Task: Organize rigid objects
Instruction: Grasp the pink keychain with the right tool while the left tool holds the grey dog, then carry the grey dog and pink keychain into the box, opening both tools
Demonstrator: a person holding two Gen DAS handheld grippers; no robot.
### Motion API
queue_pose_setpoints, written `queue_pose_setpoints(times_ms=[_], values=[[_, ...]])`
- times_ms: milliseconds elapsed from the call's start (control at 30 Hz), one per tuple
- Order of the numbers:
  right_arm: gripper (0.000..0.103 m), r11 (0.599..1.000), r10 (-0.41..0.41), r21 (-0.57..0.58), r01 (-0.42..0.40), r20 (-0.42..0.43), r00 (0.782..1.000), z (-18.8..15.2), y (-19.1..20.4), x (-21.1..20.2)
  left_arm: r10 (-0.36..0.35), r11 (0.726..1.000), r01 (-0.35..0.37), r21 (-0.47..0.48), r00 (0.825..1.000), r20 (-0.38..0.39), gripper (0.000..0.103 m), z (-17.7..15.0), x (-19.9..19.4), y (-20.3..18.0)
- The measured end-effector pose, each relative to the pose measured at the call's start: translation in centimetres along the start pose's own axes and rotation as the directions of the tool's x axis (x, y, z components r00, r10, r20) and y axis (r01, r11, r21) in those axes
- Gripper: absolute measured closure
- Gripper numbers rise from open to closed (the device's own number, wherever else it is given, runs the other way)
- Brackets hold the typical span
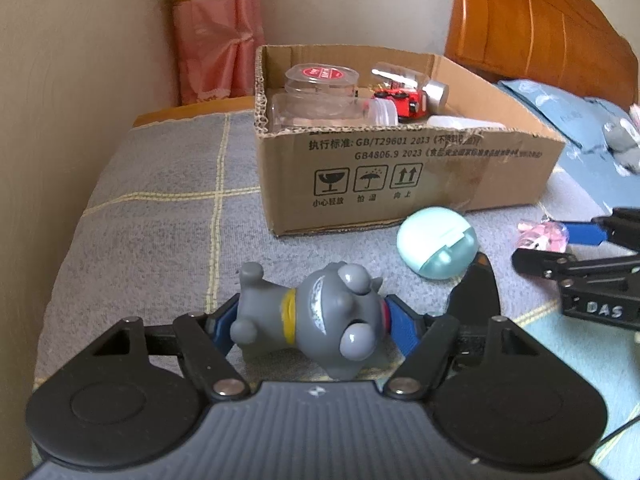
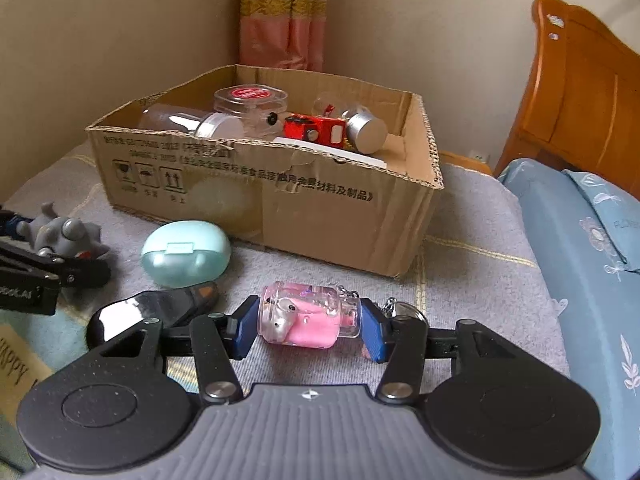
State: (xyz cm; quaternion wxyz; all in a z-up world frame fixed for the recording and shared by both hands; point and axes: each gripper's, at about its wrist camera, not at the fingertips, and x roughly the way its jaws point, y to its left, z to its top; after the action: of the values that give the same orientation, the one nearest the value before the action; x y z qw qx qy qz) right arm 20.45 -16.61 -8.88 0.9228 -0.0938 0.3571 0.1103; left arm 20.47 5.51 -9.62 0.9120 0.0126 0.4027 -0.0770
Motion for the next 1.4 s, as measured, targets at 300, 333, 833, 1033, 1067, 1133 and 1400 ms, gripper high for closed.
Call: queue_pose_setpoints(times_ms=[300,333,833,1033,1067,1133,1400], values=[[0.046,0.992,0.065,-0.106,-0.068,-0.033,0.997,0.6,-1.6,-3.2,-0.032,0.995,0.037,0.097,0.998,-0.050,0.030,0.6,-1.9,0.7],[0.046,0.991,0.070,-0.116,-0.074,-0.033,0.997,0.7,-1.8,-3.6,-0.038,0.993,0.044,0.106,0.998,-0.054,0.030,0.8,-2.3,0.7],[0.046,0.971,0.171,-0.170,-0.168,0.004,0.985,4.1,-3.5,-8.8,-0.141,0.964,0.149,0.218,0.989,-0.050,0.030,5.2,-7.0,-1.0],[0.046,0.968,0.185,-0.180,-0.173,0.054,0.981,6.1,-4.0,-10.3,-0.165,0.953,0.162,0.257,0.986,-0.008,0.030,8.4,-7.6,-2.0],[0.046,0.968,0.186,-0.185,-0.171,0.066,0.980,6.4,-4.1,-10.7,-0.167,0.952,0.161,0.261,0.986,0.000,0.030,9.0,-7.6,-2.1],[0.046,0.967,0.187,-0.193,-0.168,0.085,0.979,7.2,-4.2,-11.1,-0.165,0.951,0.156,0.266,0.986,0.013,0.030,10.3,-7.3,-2.4],[0.046,0.969,0.178,-0.200,-0.148,0.142,0.974,10.5,-4.9,-11.3,-0.155,0.956,0.142,0.259,0.987,0.033,0.030,15.3,-4.7,-2.8]])
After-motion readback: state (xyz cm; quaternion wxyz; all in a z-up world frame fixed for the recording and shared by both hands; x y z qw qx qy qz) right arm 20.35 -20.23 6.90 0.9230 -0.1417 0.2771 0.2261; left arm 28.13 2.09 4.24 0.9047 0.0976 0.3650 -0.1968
